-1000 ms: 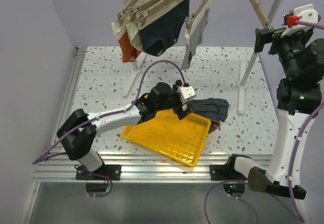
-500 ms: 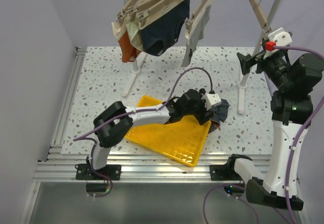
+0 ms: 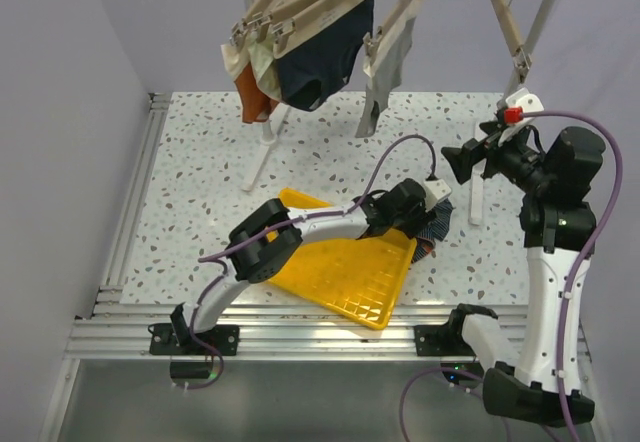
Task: Remove the underwear clipped to the hanger
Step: Pick up the underwear from the center of the board.
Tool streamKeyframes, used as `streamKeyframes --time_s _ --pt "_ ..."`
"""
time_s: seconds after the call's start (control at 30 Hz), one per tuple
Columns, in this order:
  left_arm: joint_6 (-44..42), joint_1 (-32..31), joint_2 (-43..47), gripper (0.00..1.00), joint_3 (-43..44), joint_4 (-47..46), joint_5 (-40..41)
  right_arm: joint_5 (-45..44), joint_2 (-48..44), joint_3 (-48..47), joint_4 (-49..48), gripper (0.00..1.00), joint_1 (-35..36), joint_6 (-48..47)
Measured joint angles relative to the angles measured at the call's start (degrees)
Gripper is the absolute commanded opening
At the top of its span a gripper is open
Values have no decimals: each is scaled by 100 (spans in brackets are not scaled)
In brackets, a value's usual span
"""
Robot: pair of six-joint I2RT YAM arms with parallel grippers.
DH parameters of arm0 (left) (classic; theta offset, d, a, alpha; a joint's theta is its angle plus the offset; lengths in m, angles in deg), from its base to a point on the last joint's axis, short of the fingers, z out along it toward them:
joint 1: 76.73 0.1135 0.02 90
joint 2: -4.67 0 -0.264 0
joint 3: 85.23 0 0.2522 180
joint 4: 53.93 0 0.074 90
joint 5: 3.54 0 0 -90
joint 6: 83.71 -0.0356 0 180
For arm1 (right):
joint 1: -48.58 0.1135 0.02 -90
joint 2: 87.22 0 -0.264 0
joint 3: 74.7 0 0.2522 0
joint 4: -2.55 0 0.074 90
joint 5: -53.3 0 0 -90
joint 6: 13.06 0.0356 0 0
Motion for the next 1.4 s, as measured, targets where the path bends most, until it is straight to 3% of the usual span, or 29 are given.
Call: streamKeyframes --time_s 0.03,0.07,0.13,0.17,0.2,0.53,0.77,0.87,1.07,1.2,1.4 --pt "35 -9 -101 56 125 55 46 35 -37 74 -4 96 0 79" --pt "66 -20 -192 41 238 107 94 70 -74 146 -13 96 0 153" --pt "111 -39 -352 24 420 197 192 153 -160 299 -39 96 0 317" --pt "133 -48 -398 7 452 227 243 173 -203 367 -39 96 0 389" --pt "157 -52 -424 0 455 245 289 203 -240 417 -42 96 0 448" --pt "136 -72 -101 0 168 -313 640 293 -426 588 -59 96 0 629" --pt "133 -72 1738 0 -1147 -1386 619 293 -457 789 -66 96 0 627" --pt "11 -57 2444 0 -1845 -1486 584 717 -520 824 -369 96 72 833" --pt "-15 -61 3762 0 -2953 -2059 291 693 -452 1202 -310 95 13 627" --pt "-35 -61 4590 0 -3355 -2295 236 621 -164 1351 -243 95 0 557" --pt "-173 -61 5121 0 -3777 -2354 264 588 -120 1360 -197 95 2 494"
